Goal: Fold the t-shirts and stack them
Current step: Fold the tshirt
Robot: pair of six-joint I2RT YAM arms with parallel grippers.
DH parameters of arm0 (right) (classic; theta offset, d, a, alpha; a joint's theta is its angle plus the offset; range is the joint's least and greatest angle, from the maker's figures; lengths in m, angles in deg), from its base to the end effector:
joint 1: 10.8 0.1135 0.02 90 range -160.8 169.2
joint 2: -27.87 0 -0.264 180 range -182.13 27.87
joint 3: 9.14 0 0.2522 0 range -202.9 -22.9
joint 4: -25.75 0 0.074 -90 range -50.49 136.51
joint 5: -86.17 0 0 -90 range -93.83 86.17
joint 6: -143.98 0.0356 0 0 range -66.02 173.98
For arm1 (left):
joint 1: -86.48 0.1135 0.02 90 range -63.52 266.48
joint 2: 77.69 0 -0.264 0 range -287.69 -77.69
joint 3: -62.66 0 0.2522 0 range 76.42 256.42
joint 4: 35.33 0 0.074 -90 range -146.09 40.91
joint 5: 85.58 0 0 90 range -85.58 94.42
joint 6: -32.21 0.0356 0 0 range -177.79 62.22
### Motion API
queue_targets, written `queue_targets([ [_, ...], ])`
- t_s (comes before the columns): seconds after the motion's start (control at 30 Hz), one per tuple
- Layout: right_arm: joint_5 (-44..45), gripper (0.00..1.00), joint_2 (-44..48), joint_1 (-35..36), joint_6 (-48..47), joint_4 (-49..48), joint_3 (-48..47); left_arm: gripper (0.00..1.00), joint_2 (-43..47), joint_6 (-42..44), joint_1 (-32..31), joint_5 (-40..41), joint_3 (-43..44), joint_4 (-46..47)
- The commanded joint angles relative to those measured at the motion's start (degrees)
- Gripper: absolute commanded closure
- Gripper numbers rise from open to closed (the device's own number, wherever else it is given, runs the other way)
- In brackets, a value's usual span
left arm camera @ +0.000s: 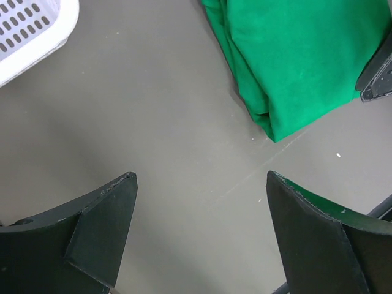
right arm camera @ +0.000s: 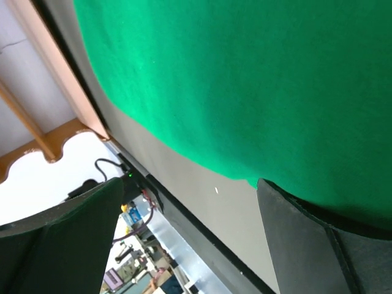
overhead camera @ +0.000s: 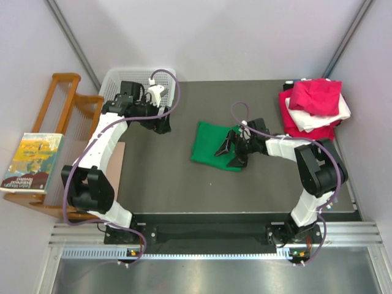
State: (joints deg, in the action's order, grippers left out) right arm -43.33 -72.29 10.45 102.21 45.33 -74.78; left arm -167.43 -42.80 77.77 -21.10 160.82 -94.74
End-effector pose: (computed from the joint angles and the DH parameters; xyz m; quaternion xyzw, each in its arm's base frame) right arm 0.3030 0.1421 0.1482 0.1076 0.8950 0.4295 0.0552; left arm 0.3289 -0.0659 0.3320 0.2610 0.8846 -0.1900 0.3366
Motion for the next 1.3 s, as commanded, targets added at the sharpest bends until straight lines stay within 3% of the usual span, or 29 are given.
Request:
queue_targets([
  [0.0,3.65,0.10,2.94,0.01,-2.70,6.73,-6.55,0.10,3.07,2.42,0.01,0.99,0.94,-0.05],
  [0.13,-0.56,0.10,8.04,0.10,0.09,7.80,-12.36,0.10,3.51,2.77,0.01,0.91,1.82,-0.58],
  [0.17,-3.79,0.10,9.27,0.10,1.59,3.62,-13.24,0.10,3.77,2.68,0.01,0.82,1.99,-0.58],
  [0.33,-5.40,0.09,5.25,0.01,3.89,2.09,-19.66,0.10,4.39,2.16,0.01,0.29,2.79,-0.49],
  [0.5,-7.86,0.09,-2.31,0.10,9.24,-11.67,-11.00,0.09,5.01,2.33,0.10,0.99,2.35,-0.58],
  [0.7,-8.22,0.09,-12.94,-0.69,11.09,-18.38,-6.31,0.09,5.36,2.07,0.01,0.91,2.61,-0.76],
  [0.83,-9.09,0.09,-15.60,-0.95,11.63,-19.53,-6.57,0.09,5.53,1.98,0.01,0.82,3.05,-1.02],
  [1.07,-9.71,0.08,-5.05,0.45,10.22,-14.89,-12.44,0.09,5.54,1.80,0.01,0.65,2.96,-1.20],
  [1.27,-12.00,0.08,-10.57,0.72,13.20,-18.38,-15.97,0.09,4.83,0.75,0.01,-0.41,4.28,-1.20],
])
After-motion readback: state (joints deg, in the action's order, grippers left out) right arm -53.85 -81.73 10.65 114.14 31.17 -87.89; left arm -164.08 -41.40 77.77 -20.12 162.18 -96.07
